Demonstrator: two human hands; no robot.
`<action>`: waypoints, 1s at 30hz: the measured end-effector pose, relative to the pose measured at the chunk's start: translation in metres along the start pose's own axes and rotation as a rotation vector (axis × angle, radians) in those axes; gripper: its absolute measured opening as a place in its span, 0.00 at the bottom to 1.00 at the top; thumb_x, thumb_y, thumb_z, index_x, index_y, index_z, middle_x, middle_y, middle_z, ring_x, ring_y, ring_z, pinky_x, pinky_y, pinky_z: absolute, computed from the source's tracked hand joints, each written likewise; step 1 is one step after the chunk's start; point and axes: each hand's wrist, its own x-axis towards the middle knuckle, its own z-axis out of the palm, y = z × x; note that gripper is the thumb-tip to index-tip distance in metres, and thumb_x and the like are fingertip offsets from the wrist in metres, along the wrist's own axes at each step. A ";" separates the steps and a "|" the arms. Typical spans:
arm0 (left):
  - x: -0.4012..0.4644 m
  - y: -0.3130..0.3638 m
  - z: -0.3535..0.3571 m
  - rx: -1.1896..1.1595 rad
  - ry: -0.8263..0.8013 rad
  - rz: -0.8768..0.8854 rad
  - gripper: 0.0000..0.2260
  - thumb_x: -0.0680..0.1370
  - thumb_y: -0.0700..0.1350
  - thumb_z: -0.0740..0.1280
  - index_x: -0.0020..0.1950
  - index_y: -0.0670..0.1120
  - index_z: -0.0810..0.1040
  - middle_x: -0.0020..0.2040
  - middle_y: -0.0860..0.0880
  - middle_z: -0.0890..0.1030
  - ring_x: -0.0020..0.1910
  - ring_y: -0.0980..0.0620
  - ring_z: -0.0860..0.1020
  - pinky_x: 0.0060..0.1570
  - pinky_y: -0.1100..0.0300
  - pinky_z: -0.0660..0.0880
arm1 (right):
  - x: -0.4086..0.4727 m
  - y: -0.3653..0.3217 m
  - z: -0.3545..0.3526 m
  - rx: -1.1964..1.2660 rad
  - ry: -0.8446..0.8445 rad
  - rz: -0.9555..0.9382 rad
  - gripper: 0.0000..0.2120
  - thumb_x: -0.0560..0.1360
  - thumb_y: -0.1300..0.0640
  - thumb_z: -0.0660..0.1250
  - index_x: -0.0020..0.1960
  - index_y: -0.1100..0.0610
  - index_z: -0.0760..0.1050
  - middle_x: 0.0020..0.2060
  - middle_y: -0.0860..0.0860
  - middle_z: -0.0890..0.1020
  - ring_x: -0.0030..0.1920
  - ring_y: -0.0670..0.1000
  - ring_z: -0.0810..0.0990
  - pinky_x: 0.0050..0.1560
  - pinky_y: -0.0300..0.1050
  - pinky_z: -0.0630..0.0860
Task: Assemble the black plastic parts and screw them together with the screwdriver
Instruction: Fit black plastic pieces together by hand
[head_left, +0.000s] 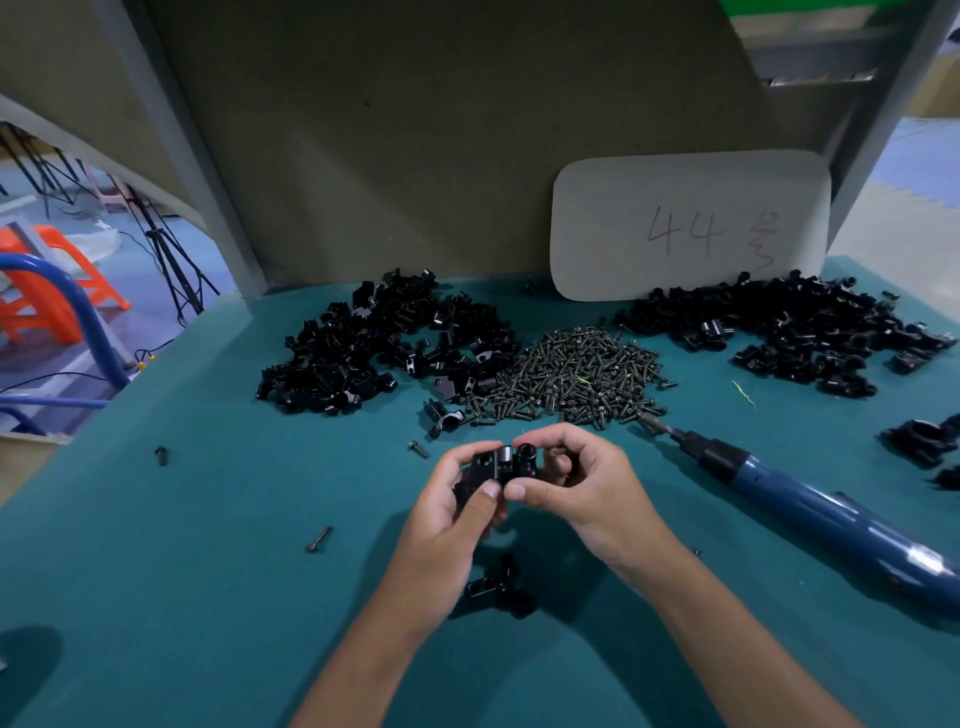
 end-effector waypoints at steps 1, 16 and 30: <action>0.000 0.000 0.000 0.000 0.001 0.000 0.12 0.77 0.56 0.67 0.60 0.60 0.78 0.47 0.54 0.83 0.44 0.57 0.79 0.45 0.61 0.76 | 0.000 0.000 0.000 -0.017 0.002 -0.019 0.16 0.66 0.67 0.79 0.52 0.60 0.79 0.27 0.37 0.76 0.30 0.36 0.72 0.35 0.27 0.69; -0.004 0.002 0.000 0.169 0.001 0.045 0.19 0.75 0.68 0.67 0.61 0.61 0.74 0.55 0.55 0.83 0.54 0.53 0.82 0.54 0.59 0.79 | 0.001 0.010 0.001 0.079 -0.012 -0.026 0.17 0.62 0.59 0.81 0.49 0.55 0.83 0.36 0.44 0.80 0.39 0.43 0.77 0.42 0.35 0.76; 0.004 -0.002 0.004 0.115 0.022 -0.005 0.21 0.70 0.73 0.68 0.57 0.64 0.79 0.54 0.56 0.85 0.54 0.59 0.83 0.52 0.68 0.76 | 0.007 0.029 0.001 0.126 0.005 0.117 0.25 0.63 0.53 0.84 0.53 0.59 0.75 0.32 0.42 0.66 0.36 0.46 0.66 0.38 0.38 0.71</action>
